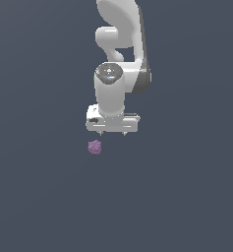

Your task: Pick up the object and move it to a goal position.

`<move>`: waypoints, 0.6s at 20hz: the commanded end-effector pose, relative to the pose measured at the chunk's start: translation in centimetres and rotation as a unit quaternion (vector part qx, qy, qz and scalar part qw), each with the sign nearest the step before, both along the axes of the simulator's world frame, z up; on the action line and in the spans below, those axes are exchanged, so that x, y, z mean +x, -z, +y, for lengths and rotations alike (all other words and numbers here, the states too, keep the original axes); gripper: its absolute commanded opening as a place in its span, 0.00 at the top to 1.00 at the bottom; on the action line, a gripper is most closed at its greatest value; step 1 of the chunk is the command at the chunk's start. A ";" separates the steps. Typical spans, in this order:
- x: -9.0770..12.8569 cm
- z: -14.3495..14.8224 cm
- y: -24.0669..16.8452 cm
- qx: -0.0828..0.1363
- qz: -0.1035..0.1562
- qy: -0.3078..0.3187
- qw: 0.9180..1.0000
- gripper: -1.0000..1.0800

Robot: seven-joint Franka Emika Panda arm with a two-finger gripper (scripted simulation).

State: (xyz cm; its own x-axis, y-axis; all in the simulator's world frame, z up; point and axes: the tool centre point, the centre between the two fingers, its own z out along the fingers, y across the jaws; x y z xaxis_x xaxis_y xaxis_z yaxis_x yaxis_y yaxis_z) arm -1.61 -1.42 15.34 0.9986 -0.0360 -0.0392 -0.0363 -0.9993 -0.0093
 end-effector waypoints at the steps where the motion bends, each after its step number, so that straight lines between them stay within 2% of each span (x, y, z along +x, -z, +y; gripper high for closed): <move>1: 0.0 0.0 0.0 0.000 0.000 0.000 1.000 0.04; 12: 0.8 -0.3 -2.0 0.011 -0.010 0.011 1.000 0.04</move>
State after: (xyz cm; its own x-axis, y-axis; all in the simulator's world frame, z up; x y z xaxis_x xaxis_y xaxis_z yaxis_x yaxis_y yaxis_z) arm -0.85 -1.74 17.30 0.9982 -0.0568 -0.0193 -0.0574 -0.9979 -0.0311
